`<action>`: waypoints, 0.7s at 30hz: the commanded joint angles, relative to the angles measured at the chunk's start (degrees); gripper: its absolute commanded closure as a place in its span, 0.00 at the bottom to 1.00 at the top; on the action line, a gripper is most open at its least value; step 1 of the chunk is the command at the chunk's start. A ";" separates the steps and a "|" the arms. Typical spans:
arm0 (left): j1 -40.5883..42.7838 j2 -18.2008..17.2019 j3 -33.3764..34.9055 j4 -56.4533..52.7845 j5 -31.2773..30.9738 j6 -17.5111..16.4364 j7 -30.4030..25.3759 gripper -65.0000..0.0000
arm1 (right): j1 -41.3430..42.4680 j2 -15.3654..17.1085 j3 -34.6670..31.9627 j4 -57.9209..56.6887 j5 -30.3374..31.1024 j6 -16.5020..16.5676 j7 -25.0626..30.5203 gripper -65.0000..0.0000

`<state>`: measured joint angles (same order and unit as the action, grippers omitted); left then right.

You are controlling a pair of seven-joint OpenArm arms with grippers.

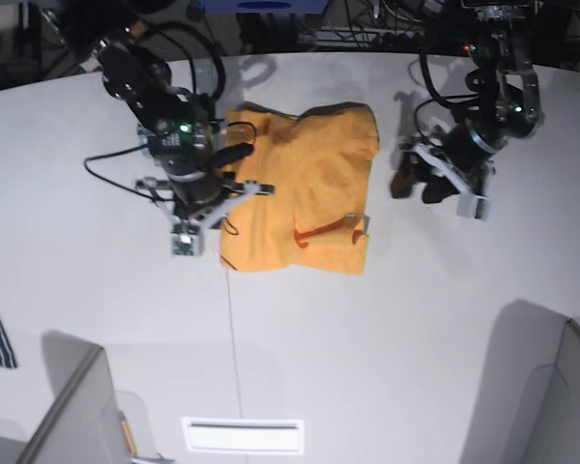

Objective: Fold the T-shirt properly
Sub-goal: 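Move the right gripper away and grasp the bundle edge with the left gripper, then drag the folded shirt with the left gripper and flatten it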

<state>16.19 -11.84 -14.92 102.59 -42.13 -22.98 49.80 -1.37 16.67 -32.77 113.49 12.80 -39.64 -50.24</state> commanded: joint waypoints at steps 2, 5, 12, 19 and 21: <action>-2.95 0.01 4.15 0.58 -1.87 -0.97 -1.84 0.13 | -2.81 1.75 3.46 0.93 -1.24 -0.36 3.95 1.00; -5.50 1.51 8.46 -2.32 -1.87 -0.97 -1.84 0.00 | -6.85 2.89 5.65 1.01 -1.24 -0.36 6.41 1.00; -10.87 3.97 9.95 -15.07 -1.61 -0.89 -1.84 0.00 | -11.16 3.60 5.92 1.28 -1.24 -0.36 7.03 1.00; -15.61 3.62 16.37 -19.82 -1.43 -0.80 -1.93 0.03 | -14.06 3.51 6.01 1.28 -1.24 -0.36 7.12 1.00; -17.46 3.00 18.48 -22.37 -1.43 -0.80 -1.84 0.19 | -15.47 3.51 6.27 1.28 -1.24 -0.36 7.21 1.00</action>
<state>-0.86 -8.34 3.75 79.61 -43.35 -23.62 47.59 -17.06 19.86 -26.85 113.58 12.38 -39.90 -44.34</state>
